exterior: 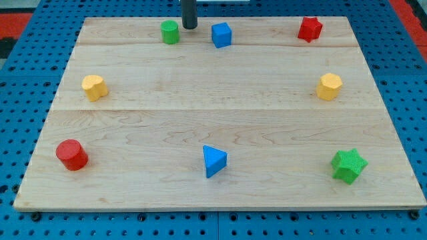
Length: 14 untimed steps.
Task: Adjust the green circle parallel to the blue cube
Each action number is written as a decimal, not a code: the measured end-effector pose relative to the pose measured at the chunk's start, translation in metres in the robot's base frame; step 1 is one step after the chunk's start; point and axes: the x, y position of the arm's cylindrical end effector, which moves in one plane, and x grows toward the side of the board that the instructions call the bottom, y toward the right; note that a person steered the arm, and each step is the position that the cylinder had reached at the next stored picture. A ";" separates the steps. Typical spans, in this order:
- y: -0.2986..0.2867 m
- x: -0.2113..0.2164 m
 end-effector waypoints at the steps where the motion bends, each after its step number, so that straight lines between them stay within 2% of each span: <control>1: -0.017 0.002; 3: -0.027 0.002; 5: 0.009 0.021; 6: 0.009 0.022; 13: -0.036 0.028; 14: -0.032 0.008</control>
